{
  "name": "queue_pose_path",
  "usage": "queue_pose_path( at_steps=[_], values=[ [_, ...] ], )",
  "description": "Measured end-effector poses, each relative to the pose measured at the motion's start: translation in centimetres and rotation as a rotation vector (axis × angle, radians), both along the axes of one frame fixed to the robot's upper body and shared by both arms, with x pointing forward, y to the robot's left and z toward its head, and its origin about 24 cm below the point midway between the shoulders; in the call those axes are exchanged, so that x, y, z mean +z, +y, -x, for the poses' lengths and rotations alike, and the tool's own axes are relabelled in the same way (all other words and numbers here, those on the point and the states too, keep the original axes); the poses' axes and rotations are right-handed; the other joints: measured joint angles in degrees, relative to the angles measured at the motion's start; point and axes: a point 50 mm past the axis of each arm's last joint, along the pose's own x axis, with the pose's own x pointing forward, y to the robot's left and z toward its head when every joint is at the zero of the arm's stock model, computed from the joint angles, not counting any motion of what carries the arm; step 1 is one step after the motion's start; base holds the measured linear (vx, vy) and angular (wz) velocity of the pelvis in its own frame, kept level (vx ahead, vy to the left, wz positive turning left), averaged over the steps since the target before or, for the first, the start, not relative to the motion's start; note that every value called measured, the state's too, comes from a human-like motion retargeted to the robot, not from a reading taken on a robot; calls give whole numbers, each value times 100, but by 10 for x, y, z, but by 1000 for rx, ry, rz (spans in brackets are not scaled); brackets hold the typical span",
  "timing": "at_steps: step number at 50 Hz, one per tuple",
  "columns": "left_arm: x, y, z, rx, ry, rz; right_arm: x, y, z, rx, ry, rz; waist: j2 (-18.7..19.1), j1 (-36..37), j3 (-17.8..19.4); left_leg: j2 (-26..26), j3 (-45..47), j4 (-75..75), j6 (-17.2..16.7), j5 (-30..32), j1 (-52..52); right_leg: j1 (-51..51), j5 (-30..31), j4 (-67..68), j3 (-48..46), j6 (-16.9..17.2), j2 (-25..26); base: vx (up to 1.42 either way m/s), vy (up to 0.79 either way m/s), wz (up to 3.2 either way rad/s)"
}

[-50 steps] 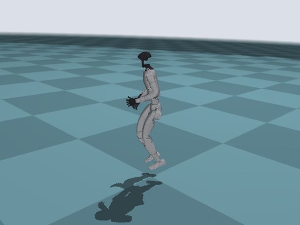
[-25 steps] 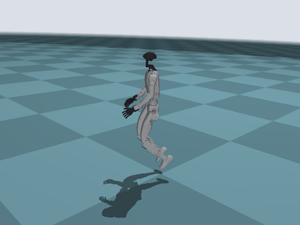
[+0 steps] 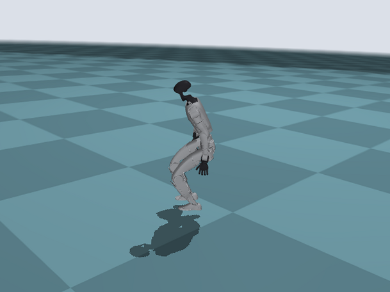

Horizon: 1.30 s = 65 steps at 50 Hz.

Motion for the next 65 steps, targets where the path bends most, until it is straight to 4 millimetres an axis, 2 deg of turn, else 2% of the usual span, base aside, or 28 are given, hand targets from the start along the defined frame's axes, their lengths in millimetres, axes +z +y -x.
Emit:
queue_pose_path(
  at_steps=[3, 7, 13, 20, 23, 25, 28, 30, 32, 37, 40, 44, 48, 53, 56, 58, 60, 63, 65],
  values=[
    [7, -2, -16, -13, -61, 8, -4, -7, 19, -18, 39, 5, -62, 135, 275, 57, 47, 757, 148, -565, 282, 388, -998, 728, -106, -435, -146, 35, -11, 35],
    [20, 2, -36, -79, -140, 8, 0, -12, 27, -38, 32, -30, -106, 317, 342, 9, 82, 920, 114, -750, 810, 959, -1478, 913, -89, -550, -207, 36, -7, 20],
    [37, 15, -47, -250, -193, -36, 17, -25, 25, -70, -52, -86, -18, 497, 18, -298, 101, 141, 18, -757, 1887, 1917, -1396, 379, 23, -289, -301, 41, -2, 7],
    [42, 12, -51, -362, -194, -27, 30, -31, 20, -119, -106, -145, 232, 611, -422, -749, -67, -1327, -228, -328, 3359, 3191, -689, -725, 95, 178, -442, 39, 1, 6],
    [36, 2, -53, -342, -159, 13, 27, -26, 17, -157, -97, -187, 368, 604, -639, -832, -171, -2074, -548, 364, 3957, 3710, 39, -1384, 156, 493, -423, 31, 2, 16],
    [28, -6, -52, -321, -113, 50, 24, -19, 13, -184, -85, -224, 456, 556, -814, -787, -147, -2708, -976, 1456, 4327, 4014, 994, -1888, 129, 718, -521, 26, 2, 27],
    [20, -13, -52, -297, -43, 79, 23, -9, 3, -193, -83, -270, 512, 380, -1106, -755, -89, -3675, -1704, 3520, 4585, 4164, 2688, -2512, 147, 1100, -752, 18, 1, 37],
    [20, -11, -58, -281, -30, 68, 27, -4, -8, -160, -102, -286, 491, 240, -1215, -760, -30, -3941, -2044, 4344, 4589, 4111, 3232, -2586, 188, 1276, -920, 10, 1, 49],
    [26, -1, -69, -263, -54, 24, 36, 0, -22, -107, -146, -286, 457, 111, -1211, -759, -27, -3821, -2229, 4637, 4492, 4018, 3292, -2387, 224, 1297, -1048, 6, 0, 47],
    [58, 42, -101, -207, -198, -142, 70, 3, -55, 37, -302, -266, 371, -111, -1018, -705, -132, -3190, -2298, 4477, 4259, 3839, 2787, -1675, 355, 1136, -1130, 4, -3, 36],
    [83, 71, -113, -166, -297, -245, 91, 3, -68, 104, -394, -244, 301, -178, -928, -695, -220, -2989, -2324, 4459, 4117, 3680, 2593, -1398, 443, 1056, -1094, 5, -6, 25],
    [108, 100, -115, -126, -380, -323, 113, 1, -77, 181, -477, -201, 241, -228, -904, -742, -339, -3066, -2405, 4533, 3787, 3329, 2432, -1448, 542, 1032, -1040, 6, -7, 20],
    [124, 120, -105, -160, -399, -367, 134, -5, -80, 261, -532, -139, 219, -287, -981, -774, -370, -3369, -2442, 4647, 3284, 2812, 2541, -1867, 641, 1156, -955, 8, -8, 25],
    [125, 127, -83, -252, -356, -334, 153, -14, -77, 325, -568, -72, 282, -284, -1012, -631, -275, -3560, -2264, 4351, 2703, 2226, 2858, -2487, 842, 1478, -615, 13, -8, 28],
    [117, 118, -69, -302, -328, -281, 155, -20, -71, 321, -569, -53, 304, -226, -914, -593, -211, -3466, -2094, 4041, 2519, 2065, 3045, -2643, 1012, 1666, -378, 17, -9, 44],
    [108, 110, -58, -322, -306, -244, 151, -23, -66, 309, -554, -48, 285, -186, -797, -618, -184, -3159, -1907, 3633, 2448, 2030, 2905, -2433, 1075, 1660, -281, 17, -10, 60],
    [96, 100, -45, -328, -272, -210, 141, -25, -57, 291, -521, -43, 237, -129, -718, -656, -151, -2578, -1576, 2841, 2359, 1979, 2277, -1910, 1064, 1449, -251, 17, -10, 57],
    [76, 88, -30, -321, -216, -203, 119, -32, -44, 240, -451, -10, 195, 46, -502, -661, -148, -1548, -867, 878, 2419, 2079, 295, -921, 843, 743, -348, 18, -9, 36],
    [59, 74, -23, -332, -155, -207, 95, -35, -34, 179, -376, 13, 209, 170, -283, -591, -114, -951, -475, -84, 2497, 2236, -781, -406, 650, 307, -478, 17, -8, 24]
  ],
)
